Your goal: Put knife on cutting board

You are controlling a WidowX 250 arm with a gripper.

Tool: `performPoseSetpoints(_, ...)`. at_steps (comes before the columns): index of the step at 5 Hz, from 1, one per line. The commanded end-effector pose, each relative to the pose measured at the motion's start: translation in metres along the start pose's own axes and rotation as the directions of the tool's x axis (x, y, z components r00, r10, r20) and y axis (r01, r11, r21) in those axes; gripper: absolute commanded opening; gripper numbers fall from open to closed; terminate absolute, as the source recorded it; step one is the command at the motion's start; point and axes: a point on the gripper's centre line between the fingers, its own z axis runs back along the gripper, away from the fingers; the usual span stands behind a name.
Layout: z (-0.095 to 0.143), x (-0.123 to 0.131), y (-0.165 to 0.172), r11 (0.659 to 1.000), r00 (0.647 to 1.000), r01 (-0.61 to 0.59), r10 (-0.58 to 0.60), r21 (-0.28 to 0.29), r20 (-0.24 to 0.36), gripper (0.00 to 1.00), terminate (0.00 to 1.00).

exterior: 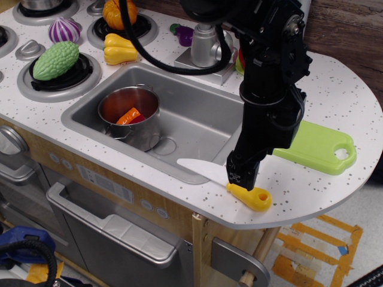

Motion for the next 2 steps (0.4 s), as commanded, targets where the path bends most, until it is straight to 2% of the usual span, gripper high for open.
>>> performPoseSetpoints(1,0.000,0.000,0.000,1.000,1.000,0.000,0.000,0.000,0.000,1.00,0.00)
performPoseSetpoints(2,-0.013,-0.004,0.001,1.000,1.000,0.004,-0.004,0.007,0.007,1.00,0.00)
